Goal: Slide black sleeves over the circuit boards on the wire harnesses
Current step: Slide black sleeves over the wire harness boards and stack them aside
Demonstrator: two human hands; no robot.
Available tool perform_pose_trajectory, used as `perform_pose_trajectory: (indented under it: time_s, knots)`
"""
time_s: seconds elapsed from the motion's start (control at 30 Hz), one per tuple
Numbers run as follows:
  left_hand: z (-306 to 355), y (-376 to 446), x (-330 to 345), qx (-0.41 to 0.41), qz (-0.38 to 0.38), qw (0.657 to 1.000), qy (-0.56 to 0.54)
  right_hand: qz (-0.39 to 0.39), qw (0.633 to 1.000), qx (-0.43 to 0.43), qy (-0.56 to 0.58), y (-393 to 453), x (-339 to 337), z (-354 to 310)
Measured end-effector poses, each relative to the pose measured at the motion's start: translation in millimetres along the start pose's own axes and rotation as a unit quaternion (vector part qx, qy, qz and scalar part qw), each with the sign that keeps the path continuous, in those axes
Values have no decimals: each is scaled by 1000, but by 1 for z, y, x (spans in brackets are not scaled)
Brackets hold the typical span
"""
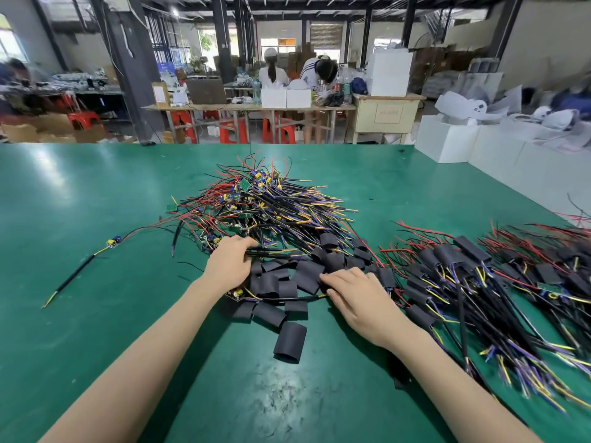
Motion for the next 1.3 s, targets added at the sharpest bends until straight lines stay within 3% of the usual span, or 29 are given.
perform_pose_trajectory:
  time_s: [0.33, 0.5, 0.6, 0.7, 0.87, 1.13, 1.3]
  knots:
    - [-4, -11, -22, 45, 59, 997, -1, -20, 998, 10, 62, -1, -9, 7]
    - [10, -37, -53, 92, 195, 976, -17, 1, 997, 15, 81, -4, -11, 9]
    - [45, -63, -64, 162, 253, 952, 53, 45, 995, 16, 86, -7, -20, 11]
    - [74, -79, -48, 241, 195, 949, 64, 105, 984, 6, 146, -12, -32, 13]
    - [84, -88, -13, 271, 82, 958, -51, 145, 967, -41, 205, -23, -48, 7]
    - [88, -95, -5, 290, 45, 947, -133, 127, 970, -81, 192, -26, -47, -7]
    - [99, -96, 3, 297, 42, 941, -156, 141, 979, -94, 112, -26, -48, -21]
Point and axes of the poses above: each hand's wrist, its own y-axis towards the middle knuckle, its own x-axis out of the palm, z = x × y, the point moved 8 cm from there along y, towards the middle knuckle, and after that the axes turned 15 degrees about -z, right-handed, at the moved point
